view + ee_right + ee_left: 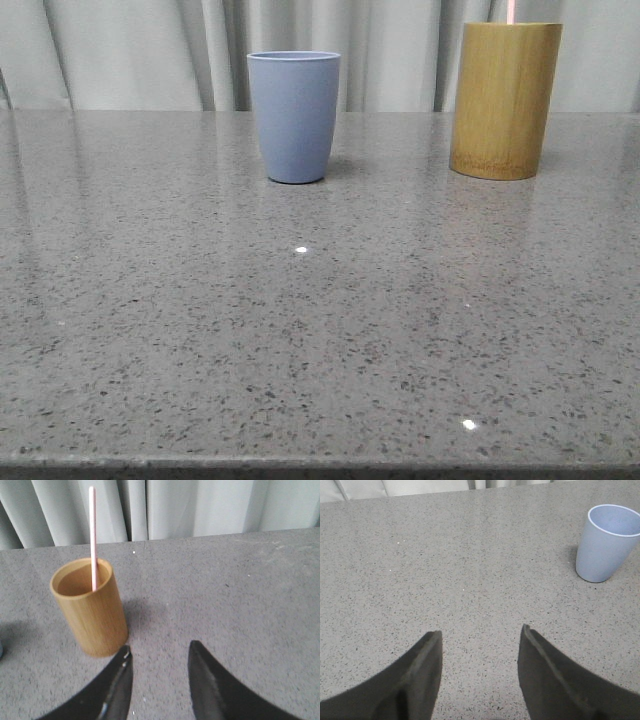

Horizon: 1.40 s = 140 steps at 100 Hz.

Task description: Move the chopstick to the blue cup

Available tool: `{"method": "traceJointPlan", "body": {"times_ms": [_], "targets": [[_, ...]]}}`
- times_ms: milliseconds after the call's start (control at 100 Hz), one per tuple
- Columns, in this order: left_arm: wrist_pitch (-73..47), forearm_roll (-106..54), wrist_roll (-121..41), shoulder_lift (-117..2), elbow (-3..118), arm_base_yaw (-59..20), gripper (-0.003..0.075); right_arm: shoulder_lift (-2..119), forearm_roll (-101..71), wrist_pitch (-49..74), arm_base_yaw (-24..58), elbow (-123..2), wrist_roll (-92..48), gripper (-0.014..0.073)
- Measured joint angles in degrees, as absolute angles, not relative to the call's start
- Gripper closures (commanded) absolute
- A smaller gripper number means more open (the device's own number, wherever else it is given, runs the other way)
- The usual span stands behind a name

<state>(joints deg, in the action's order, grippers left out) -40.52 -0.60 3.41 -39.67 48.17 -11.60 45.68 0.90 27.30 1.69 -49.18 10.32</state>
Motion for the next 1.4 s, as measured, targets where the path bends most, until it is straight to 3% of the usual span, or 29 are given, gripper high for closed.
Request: {"method": "traceJointPlan", "body": {"times_ms": [220,810,1399], "targets": [[-40.5,-0.6,3.4,-39.7,48.2,-11.6,0.0383,56.6,-0.9,27.6,1.9,-58.9,10.3,0.0113],[-40.4,-0.6,3.4,-39.7,48.2,-11.6,0.0383,86.7,-1.3,27.6,8.7,-84.8,10.3,0.0120],[-40.4,0.0,3.4,-39.7,48.2,-11.6,0.0383,100.3,-0.5,27.0,9.6,-96.3,10.3,0.0121]]}}
